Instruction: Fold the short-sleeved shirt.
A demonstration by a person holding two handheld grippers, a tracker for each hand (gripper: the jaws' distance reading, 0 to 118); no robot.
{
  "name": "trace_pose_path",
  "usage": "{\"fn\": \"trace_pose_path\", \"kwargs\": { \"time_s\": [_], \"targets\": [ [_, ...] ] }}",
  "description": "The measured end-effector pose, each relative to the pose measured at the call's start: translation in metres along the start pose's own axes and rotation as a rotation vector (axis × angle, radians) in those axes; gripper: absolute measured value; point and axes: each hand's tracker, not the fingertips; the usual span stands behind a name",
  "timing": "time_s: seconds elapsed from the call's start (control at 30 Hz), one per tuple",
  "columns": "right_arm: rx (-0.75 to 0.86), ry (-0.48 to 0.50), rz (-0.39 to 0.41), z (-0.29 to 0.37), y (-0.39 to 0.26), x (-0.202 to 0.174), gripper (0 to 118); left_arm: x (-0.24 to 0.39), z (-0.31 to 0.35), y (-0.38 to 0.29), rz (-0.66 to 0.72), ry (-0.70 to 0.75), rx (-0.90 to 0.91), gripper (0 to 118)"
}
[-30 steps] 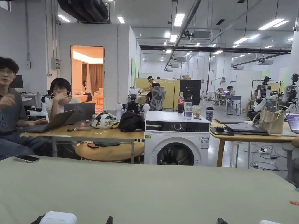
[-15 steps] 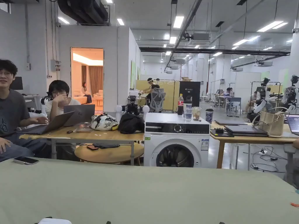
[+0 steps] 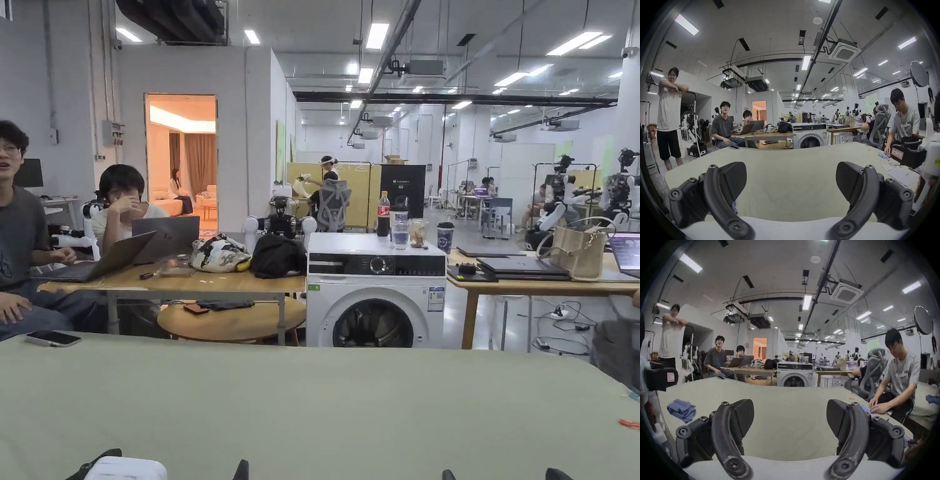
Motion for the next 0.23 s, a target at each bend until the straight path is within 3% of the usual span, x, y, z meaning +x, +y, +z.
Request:
{"fn": "trace_pose_path", "kwargs": {
  "time_s": [0.23],
  "targets": [
    [-0.037, 0.021, -0.053, -0.0055, 0.0013, 0.001, 93, 0.0006, 0.0012, 0.0014, 0.007, 0.003, 0.018, 110]
  ]
}}
